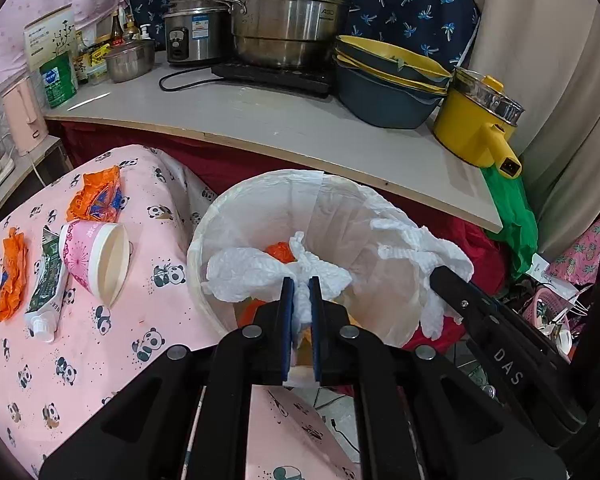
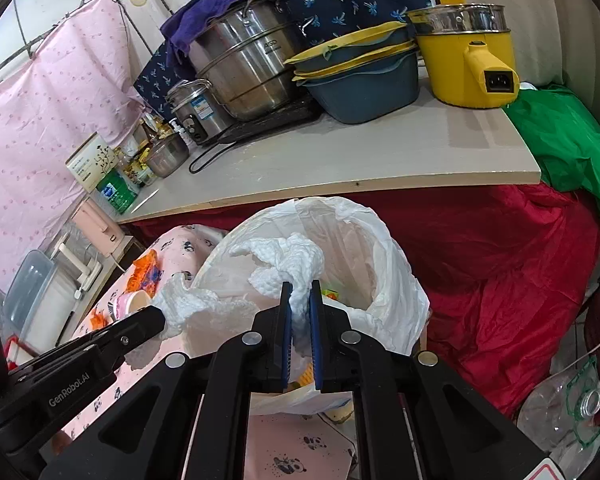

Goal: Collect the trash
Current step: 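Carry the white tissues over the bin and open both grippers to drop them, then move both open grippers back over the table toward the wrappers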

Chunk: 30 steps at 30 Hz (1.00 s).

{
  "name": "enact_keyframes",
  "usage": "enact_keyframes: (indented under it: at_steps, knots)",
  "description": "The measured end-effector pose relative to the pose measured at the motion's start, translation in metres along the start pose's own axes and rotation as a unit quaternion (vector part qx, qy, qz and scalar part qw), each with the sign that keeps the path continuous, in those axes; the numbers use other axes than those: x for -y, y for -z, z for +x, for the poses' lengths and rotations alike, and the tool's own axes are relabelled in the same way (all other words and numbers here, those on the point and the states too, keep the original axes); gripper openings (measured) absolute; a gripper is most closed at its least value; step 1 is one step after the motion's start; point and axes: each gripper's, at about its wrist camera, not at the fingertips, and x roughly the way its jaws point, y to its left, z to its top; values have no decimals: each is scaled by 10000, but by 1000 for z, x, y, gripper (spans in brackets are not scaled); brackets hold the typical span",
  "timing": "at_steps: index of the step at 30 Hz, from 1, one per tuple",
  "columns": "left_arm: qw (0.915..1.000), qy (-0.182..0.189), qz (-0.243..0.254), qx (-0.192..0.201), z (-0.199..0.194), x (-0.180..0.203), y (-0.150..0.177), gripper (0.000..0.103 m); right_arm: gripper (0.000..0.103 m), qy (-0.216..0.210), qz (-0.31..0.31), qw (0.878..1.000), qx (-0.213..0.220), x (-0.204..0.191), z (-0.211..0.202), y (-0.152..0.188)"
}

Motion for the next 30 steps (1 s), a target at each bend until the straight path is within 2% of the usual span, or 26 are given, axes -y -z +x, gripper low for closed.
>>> enact_keyframes:
  at_steps: [6,9,11,18,23,27,30]
  knots:
    - [10000,-1,-19,-27,15,-2,-5,9,8,44,-26,9999,-102,0,12,1]
    - [9999,-84,-103,-21,20,-8,-9,26,8,54,-65,9999,-116,-2,15,-1]
    - [9997,-153,-184,36,19,-13,-12,40,8,55,-70,9999,-116,-3,16,-2]
    - [9983,-406,-388,144,12,-36,-11,47,9,7,-142,9997,-173,-14,28,-5]
    - [9965,-622,-531,166,8,-52,-4,49,14,-37,-291,9993,-217,-31,39,-6]
    - [9950,-752,-622,233,2,-62,-1,54,26,-62,-366,9991,-187,-44,41,-6]
    - [9937,-822,-708,282,-4,-71,2,57,28,-100,-411,9990,-165,-50,39,-6]
